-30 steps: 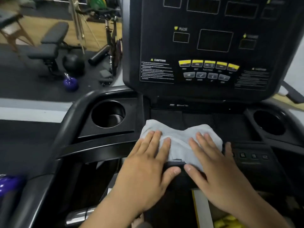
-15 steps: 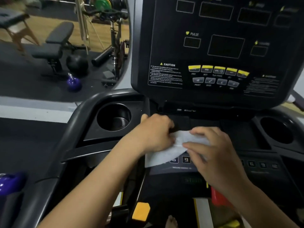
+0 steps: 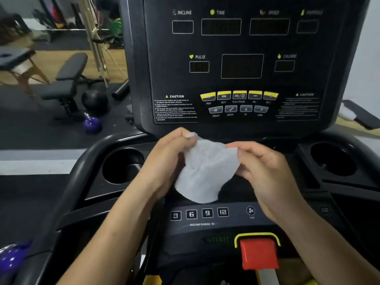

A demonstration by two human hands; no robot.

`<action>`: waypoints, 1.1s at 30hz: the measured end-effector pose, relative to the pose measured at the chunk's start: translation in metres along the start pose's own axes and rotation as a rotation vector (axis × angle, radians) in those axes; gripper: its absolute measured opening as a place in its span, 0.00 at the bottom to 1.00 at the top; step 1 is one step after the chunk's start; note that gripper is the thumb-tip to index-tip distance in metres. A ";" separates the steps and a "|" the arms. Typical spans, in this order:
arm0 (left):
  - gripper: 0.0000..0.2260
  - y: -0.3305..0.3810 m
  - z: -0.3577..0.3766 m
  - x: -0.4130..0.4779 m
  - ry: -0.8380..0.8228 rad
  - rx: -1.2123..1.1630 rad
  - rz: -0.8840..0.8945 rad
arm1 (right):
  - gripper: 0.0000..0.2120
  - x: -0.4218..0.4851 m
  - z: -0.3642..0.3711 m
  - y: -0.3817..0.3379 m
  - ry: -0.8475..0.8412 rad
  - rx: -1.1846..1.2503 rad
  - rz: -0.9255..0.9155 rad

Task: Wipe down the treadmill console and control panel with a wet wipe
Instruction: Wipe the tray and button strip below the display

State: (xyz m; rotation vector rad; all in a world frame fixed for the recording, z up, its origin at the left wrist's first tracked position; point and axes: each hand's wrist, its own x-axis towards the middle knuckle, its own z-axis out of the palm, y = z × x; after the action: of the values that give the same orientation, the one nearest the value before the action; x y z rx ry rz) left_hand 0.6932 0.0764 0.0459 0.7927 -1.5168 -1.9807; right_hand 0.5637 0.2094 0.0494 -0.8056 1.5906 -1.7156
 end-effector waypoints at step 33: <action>0.09 -0.012 -0.002 -0.023 0.061 -0.055 -0.055 | 0.17 0.026 -0.012 0.004 -0.290 0.093 0.410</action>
State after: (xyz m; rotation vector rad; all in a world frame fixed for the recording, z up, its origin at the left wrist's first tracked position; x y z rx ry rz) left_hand 0.7100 0.0944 0.0368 0.8715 -1.4137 -2.0106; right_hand 0.5390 0.1959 0.0443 -0.5994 1.3559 -1.3045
